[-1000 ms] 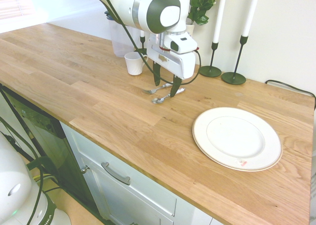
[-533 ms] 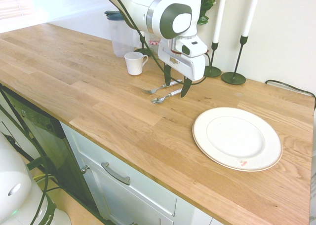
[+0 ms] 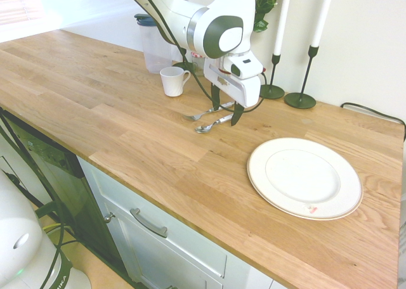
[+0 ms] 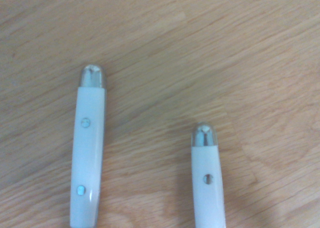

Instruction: Put the spoon into the plate

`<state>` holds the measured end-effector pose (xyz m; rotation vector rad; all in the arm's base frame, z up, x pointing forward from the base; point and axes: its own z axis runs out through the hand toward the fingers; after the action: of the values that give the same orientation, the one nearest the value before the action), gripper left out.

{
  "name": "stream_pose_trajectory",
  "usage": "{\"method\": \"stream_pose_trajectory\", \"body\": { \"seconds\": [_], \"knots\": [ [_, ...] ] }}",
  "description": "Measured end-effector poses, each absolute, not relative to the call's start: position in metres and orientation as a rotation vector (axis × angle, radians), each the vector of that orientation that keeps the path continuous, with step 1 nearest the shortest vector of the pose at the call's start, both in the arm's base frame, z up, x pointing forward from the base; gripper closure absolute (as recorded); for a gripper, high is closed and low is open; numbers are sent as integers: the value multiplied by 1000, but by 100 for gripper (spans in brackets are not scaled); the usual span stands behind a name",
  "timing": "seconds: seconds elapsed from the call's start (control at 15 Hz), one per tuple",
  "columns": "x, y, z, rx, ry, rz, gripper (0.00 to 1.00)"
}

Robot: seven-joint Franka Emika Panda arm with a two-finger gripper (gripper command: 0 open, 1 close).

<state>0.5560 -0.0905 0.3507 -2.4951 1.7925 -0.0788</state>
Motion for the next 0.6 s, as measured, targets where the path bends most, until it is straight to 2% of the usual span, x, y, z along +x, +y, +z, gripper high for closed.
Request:
{"method": "stream_pose_trajectory", "body": {
  "seconds": [0.47,0.53,0.6],
  "knots": [
    [557,-89,341,-2503,1796,-61,0],
    [556,-90,340,-2502,1799,-60,100],
    [555,-91,339,-2501,1802,-58,100]
  ]
}}
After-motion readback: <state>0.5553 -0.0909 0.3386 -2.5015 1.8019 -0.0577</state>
